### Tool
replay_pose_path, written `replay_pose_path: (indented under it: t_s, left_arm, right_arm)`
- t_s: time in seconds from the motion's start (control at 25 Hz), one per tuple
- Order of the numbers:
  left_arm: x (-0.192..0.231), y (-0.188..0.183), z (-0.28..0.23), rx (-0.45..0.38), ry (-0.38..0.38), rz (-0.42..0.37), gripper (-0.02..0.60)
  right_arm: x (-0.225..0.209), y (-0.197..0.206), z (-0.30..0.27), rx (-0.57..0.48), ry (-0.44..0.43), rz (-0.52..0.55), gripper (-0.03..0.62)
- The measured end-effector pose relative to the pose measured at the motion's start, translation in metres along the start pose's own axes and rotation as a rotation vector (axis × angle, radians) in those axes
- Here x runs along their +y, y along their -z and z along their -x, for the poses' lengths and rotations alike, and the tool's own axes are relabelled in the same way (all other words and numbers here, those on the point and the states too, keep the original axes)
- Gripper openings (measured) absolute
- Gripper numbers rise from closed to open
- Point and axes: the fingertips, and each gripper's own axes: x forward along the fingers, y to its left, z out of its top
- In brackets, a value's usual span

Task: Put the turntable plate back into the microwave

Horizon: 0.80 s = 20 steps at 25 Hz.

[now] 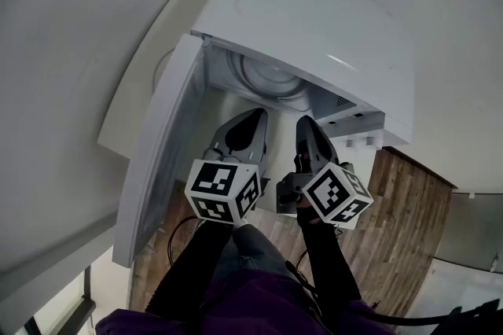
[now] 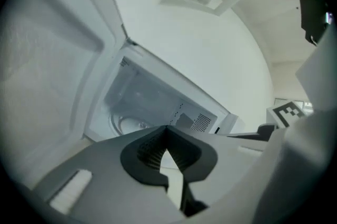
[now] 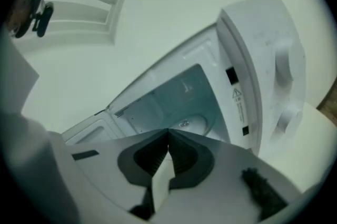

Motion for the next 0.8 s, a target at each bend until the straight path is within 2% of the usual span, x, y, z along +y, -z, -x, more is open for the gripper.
replay_pose_path:
  t_s: [0.12,0.24,0.36,0.52,0.8]
  left_arm:
    - [-0.015,-0.015,0.02,-0.031,-0.021,-0.106,0.005]
    - [-0.027,-0.028,0.036,-0.05,-0.026,-0.172,0.005]
    - [-0.037,-0.039,0.046,-0.067,-0.019,-0.2,0.006]
    - [-0.053,-0.043,0.055,-0.068,-0.029,-0.203,0.005]
    - [-0.081,-0.055,0.06,-0.082,-0.009,-0.266,0.005]
  right_arm:
    - [0.017,-0.011,0.025,-0.022,-0.023,0.085,0.009]
    - [0.024,-0.023,0.047,-0.063,-0.022,0.103,0.009]
    - [0.03,-0.032,0.063,-0.096,-0.031,0.103,0.009]
    - [0.037,-0.037,0.082,-0.091,-0.044,0.151,0.009]
    - [0.049,-0.052,0.097,-0.114,-0.073,0.179,0.009]
